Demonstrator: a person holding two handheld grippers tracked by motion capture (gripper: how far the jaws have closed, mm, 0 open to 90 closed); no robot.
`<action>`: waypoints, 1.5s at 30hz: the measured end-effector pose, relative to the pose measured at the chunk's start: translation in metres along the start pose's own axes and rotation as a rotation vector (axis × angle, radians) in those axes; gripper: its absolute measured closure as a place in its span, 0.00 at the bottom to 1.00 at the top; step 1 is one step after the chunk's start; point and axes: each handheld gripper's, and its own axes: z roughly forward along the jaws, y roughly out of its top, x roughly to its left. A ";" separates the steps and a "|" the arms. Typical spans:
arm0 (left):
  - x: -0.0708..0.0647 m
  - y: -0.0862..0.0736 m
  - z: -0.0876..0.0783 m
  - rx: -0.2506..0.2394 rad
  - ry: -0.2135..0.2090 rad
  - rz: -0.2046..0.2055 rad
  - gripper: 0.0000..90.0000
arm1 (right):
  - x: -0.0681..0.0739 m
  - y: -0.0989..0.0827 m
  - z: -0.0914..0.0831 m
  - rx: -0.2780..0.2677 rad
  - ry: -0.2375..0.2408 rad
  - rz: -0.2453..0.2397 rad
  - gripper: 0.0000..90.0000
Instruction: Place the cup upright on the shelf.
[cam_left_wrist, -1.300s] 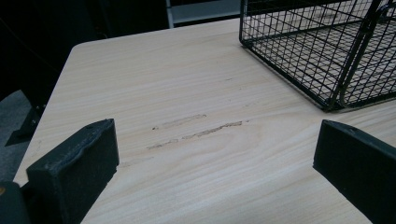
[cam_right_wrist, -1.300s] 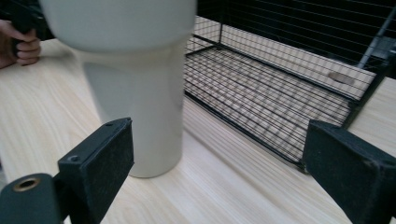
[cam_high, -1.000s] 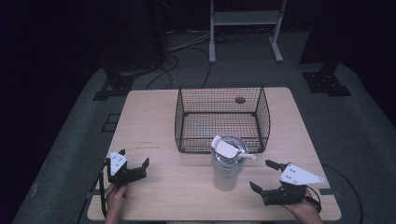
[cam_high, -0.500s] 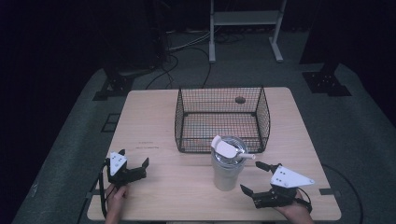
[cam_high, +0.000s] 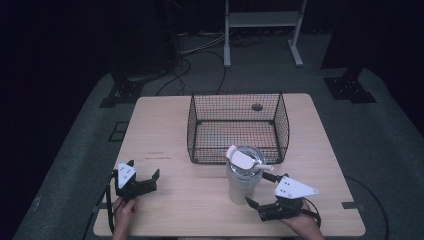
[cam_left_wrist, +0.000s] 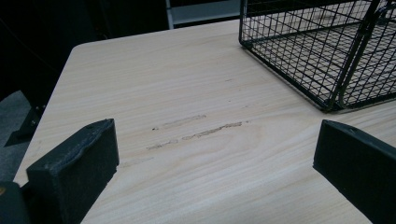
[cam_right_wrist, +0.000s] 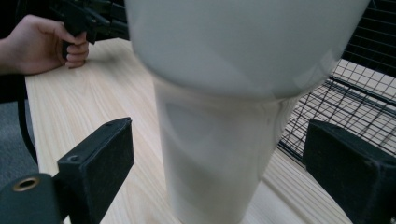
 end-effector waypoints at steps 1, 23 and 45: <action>0.000 0.000 0.000 0.000 0.000 0.000 0.00 | 0.000 0.000 0.002 -0.001 0.001 0.008 0.09; 0.000 0.000 0.000 -0.002 -0.002 -0.002 0.00 | 0.003 0.002 0.040 -0.093 -0.052 0.038 0.08; 0.001 0.000 0.000 -0.006 -0.005 -0.005 0.00 | 0.002 0.001 0.047 -0.137 -0.060 0.036 0.09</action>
